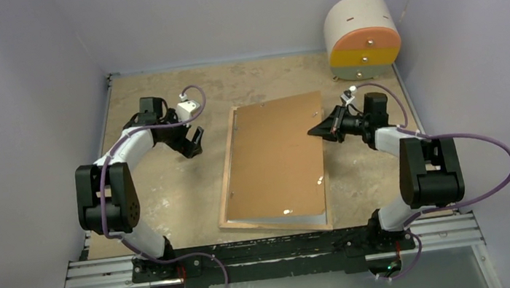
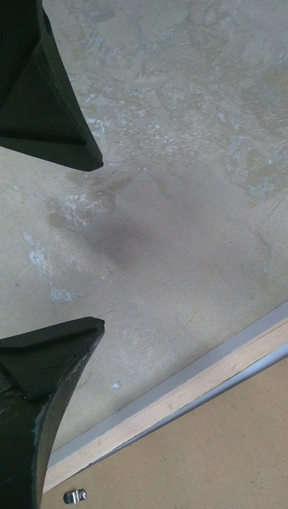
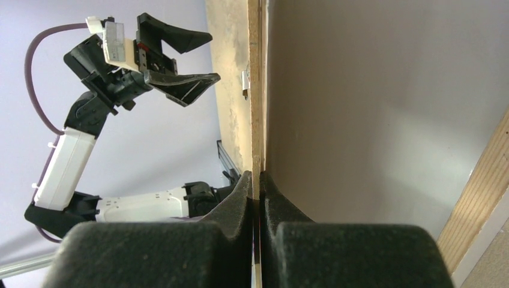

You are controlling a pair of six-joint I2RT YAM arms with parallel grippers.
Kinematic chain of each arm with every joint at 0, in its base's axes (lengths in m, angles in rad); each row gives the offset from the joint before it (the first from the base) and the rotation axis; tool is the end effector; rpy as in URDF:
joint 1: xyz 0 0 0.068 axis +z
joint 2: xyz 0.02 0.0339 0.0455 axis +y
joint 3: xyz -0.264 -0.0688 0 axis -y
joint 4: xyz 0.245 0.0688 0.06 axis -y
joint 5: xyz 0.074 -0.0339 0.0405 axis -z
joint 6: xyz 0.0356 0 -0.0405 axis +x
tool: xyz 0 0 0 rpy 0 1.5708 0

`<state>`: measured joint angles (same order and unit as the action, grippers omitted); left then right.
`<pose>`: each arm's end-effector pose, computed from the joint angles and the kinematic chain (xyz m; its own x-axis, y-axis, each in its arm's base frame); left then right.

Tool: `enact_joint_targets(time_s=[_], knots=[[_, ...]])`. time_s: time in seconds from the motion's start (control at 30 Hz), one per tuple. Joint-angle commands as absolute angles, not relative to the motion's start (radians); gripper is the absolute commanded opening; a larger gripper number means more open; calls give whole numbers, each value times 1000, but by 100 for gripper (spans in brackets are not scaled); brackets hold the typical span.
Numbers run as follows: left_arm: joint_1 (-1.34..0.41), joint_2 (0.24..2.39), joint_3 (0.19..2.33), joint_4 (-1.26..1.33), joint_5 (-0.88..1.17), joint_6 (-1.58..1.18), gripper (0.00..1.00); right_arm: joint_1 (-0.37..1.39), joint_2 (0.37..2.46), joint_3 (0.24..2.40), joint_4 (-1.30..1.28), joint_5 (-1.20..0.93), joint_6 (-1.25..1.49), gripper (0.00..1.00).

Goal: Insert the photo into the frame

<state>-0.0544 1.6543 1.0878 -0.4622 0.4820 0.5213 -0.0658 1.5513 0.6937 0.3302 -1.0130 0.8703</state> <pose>0.3340 -0.0347 0.2053 -0.5988 0.4745 -0.6452 0.6748 0.7328 -0.0874 0.3021 0.0104 0.1847 -0.8564 0.4620 -0.2306 -0.0652 0.3462 0.9359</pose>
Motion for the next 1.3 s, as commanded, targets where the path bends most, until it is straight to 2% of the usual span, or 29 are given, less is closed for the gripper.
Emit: enact_joint_targets(time_s=[0.0,0.73,1.27], knots=[[-61,1651,1079,-437,470,550,100,-60,1540,679,354,-1060,897,0],[-67,1632,1062,-424,472,543,100,-47,1515,667,309,-1050,863,0],[-127,1682,1027,-395,371,556,100,55,1585,761,182,-906,751,1]])
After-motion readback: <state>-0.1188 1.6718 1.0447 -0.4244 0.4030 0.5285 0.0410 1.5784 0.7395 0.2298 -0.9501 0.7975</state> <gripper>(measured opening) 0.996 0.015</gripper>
